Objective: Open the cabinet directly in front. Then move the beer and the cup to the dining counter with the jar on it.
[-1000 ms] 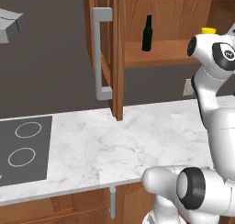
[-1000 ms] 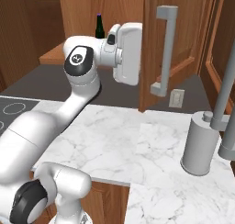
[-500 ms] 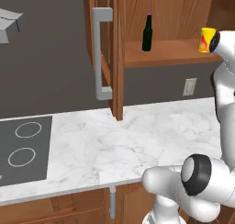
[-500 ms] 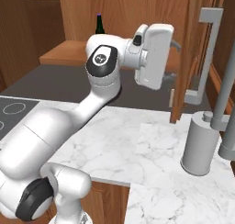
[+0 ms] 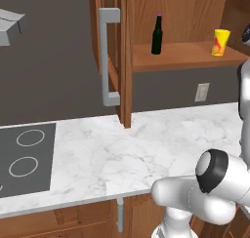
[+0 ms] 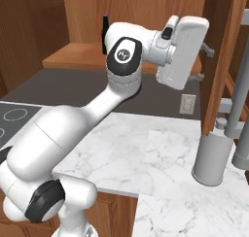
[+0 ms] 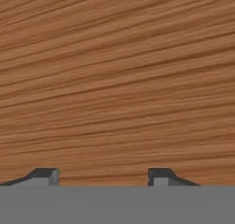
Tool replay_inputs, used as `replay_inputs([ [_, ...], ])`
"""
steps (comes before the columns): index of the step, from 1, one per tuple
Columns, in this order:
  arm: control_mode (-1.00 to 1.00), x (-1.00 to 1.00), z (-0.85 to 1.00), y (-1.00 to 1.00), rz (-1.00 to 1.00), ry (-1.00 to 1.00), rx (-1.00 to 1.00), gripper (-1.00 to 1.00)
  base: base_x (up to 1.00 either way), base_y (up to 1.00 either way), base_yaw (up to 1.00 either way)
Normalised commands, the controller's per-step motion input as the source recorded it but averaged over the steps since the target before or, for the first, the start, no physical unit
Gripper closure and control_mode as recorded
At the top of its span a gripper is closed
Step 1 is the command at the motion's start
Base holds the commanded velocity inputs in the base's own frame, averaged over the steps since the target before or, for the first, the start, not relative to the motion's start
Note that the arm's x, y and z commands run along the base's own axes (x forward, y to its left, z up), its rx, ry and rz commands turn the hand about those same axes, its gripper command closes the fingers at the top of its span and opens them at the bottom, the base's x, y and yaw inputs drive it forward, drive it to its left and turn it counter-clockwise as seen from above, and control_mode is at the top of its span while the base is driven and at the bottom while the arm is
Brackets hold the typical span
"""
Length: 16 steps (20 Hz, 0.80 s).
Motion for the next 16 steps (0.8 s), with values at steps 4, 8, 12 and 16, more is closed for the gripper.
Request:
replay_inputs([
  [4, -1.00, 0.00, 0.00, -0.26, 0.03, -0.14, 0.15, -1.00, 0.00, 0.00, 0.00],
  [8, -1.00, -0.32, -0.12, 0.09, 0.16, -0.29, 0.08, -1.00, 0.00, 0.00, 0.00],
  [12, -1.00, -0.34, -0.11, 0.40, 0.16, -0.34, 0.01, -1.00, 0.00, 0.00, 0.00],
  [16, -1.00, -0.07, -0.11, 0.52, 0.19, -0.09, 0.00, -1.00, 0.00, 0.00, 0.00],
])
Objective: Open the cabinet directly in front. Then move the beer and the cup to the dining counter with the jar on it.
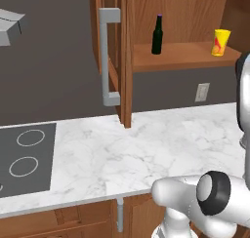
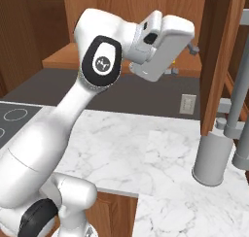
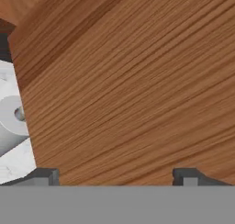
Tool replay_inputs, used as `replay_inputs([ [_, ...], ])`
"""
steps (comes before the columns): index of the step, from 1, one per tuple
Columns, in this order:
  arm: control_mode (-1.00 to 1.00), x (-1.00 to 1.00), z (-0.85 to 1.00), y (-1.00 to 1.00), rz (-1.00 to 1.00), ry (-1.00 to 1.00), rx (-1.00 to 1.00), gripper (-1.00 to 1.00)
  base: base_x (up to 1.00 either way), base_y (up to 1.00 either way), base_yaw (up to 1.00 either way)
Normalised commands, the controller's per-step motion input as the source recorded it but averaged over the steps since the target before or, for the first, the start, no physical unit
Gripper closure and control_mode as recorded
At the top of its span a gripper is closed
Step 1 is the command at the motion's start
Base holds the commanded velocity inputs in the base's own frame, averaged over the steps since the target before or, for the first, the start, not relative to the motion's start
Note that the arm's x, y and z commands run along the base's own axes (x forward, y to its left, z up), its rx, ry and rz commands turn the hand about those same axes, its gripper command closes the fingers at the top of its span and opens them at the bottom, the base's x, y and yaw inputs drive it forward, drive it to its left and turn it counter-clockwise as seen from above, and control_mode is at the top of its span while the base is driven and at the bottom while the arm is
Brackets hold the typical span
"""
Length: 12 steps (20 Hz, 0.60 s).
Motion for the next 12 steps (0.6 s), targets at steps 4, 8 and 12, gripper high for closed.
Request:
replay_inputs([
  [4, -1.00, 0.06, -0.29, 0.74, 0.28, 0.13, 0.01, -1.00, 0.00, 0.00, 0.00],
  [8, -1.00, 0.02, -0.24, 0.52, 0.22, 0.03, 0.20, -1.00, 0.00, 0.00, 0.00],
  [12, -1.00, 0.00, -0.14, 0.27, 0.13, 0.01, 0.33, -1.00, 0.00, 0.00, 0.00],
])
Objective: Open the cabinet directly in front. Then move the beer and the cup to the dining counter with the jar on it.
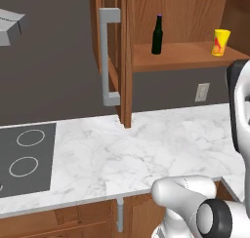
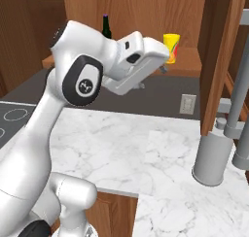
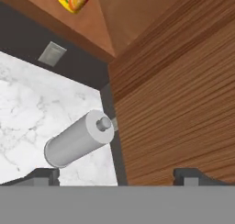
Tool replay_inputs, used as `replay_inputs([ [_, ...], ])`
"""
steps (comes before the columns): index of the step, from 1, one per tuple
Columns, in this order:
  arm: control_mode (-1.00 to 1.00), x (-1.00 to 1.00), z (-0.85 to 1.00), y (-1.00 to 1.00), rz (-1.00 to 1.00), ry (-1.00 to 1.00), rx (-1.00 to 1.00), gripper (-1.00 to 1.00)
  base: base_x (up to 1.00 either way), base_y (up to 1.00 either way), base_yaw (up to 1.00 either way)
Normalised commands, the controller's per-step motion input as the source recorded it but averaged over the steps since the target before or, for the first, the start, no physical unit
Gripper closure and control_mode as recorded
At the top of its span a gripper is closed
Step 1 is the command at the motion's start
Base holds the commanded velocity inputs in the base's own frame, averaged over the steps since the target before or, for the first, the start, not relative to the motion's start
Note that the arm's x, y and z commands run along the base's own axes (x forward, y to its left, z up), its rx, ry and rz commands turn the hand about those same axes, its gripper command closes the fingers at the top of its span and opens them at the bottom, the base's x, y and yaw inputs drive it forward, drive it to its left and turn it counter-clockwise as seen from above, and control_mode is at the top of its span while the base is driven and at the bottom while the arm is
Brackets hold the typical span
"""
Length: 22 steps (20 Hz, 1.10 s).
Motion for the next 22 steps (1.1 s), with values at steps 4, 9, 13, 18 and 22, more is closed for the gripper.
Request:
replay_inputs([
  [4, -1.00, -0.01, -0.05, 0.22, 0.01, 0.00, 0.28, -1.00, 0.00, 0.00, 0.00],
  [9, -1.00, 0.07, -0.18, 0.40, 0.16, 0.22, 0.16, -1.00, 0.00, 0.00, 0.00],
  [13, -1.00, -0.01, -0.01, 0.20, -0.05, -0.10, 0.27, -1.00, 0.00, 0.00, 0.00],
  [18, -1.00, -0.02, 0.00, 0.04, -0.17, -0.18, 0.29, -1.00, 0.00, 0.00, 0.00],
  [22, -1.00, 0.00, 0.00, 0.11, -0.23, -0.15, 0.24, -1.00, 0.00, 0.00, 0.00],
])
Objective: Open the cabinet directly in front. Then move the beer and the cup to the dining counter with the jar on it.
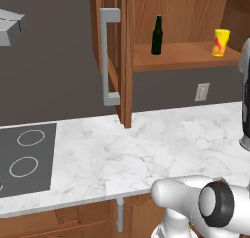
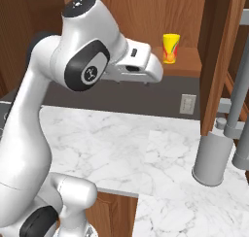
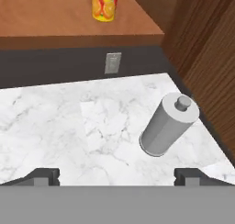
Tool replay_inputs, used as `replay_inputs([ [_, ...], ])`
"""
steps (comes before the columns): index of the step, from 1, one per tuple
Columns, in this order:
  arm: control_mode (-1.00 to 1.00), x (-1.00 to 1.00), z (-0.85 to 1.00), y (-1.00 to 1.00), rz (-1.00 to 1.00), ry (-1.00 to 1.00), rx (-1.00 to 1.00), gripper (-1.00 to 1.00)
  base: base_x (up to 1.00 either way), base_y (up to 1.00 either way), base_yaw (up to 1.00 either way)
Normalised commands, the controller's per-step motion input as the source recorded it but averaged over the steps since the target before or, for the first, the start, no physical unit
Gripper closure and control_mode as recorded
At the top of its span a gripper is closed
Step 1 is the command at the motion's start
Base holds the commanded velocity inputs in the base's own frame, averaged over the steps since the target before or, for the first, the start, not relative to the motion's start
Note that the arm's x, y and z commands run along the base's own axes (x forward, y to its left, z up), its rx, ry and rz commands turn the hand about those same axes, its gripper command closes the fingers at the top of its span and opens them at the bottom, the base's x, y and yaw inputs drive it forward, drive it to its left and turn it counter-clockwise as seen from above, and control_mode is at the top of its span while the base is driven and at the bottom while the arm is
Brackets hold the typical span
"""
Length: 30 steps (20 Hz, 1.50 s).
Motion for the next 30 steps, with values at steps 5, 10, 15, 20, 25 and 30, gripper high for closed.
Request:
replay_inputs([
  [5, -1.00, 0.02, -0.03, 0.26, -0.34, -0.01, 0.14, -1.00, 0.00, 0.00, 0.00],
  [10, -1.00, 0.00, -0.01, 0.18, -0.44, 0.00, 0.18, -1.00, 0.00, 0.00, 0.00],
  [15, -1.00, 0.00, 0.00, 0.00, -0.38, 0.00, 0.26, -1.00, 0.00, 0.00, 0.00],
  [20, -1.00, 0.00, 0.00, 0.00, -0.27, -0.09, 0.30, -1.00, 0.00, 0.00, 0.00],
  [25, -1.00, 0.00, 0.00, 0.00, -0.18, -0.26, 0.17, -1.00, 0.00, 0.00, 0.00],
  [30, -1.00, 0.02, 0.00, 0.00, -0.15, -0.32, 0.03, -1.00, 0.00, 0.00, 0.00],
])
